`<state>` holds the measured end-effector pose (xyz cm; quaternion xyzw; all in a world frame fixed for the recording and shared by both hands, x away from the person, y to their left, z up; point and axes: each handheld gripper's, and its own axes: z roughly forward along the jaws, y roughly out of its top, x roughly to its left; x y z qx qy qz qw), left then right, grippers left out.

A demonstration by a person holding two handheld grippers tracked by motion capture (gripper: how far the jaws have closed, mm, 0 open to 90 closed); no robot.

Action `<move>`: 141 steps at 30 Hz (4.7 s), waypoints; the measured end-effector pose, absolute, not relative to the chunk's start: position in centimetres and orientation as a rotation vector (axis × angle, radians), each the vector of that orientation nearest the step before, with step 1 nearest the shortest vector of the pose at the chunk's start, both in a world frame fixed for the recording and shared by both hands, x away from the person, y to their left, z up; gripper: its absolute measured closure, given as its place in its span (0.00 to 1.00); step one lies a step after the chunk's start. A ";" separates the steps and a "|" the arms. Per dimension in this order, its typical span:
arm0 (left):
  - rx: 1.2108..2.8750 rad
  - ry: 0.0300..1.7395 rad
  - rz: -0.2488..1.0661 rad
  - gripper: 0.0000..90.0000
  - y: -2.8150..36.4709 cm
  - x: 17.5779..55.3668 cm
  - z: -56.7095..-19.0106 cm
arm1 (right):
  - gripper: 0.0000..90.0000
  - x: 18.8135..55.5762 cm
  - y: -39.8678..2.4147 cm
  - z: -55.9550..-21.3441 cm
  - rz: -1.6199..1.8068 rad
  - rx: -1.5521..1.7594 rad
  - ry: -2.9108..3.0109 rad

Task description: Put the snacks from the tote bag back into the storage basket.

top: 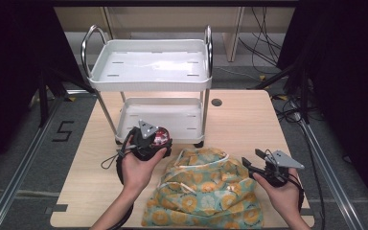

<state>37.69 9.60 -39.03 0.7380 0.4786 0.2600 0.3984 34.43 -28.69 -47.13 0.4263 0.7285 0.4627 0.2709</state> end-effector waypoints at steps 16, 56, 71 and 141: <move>1.856 1.233 0.662 0.28 10.0 38.3 -39.2 | 0.42 34.6 -28.8 -47.1 1.250 1.128 1.952; 1.954 1.294 0.646 0.28 10.8 40.3 -38.7 | 0.42 34.6 -29.0 -47.1 1.230 1.091 1.961; 1.992 1.319 0.619 0.28 11.0 40.8 -38.3 | 0.43 34.6 -29.0 -47.1 1.234 1.098 1.959; 2.034 1.401 0.616 0.28 12.4 43.1 -38.3 | 0.43 34.6 -28.9 -47.1 1.236 1.101 1.953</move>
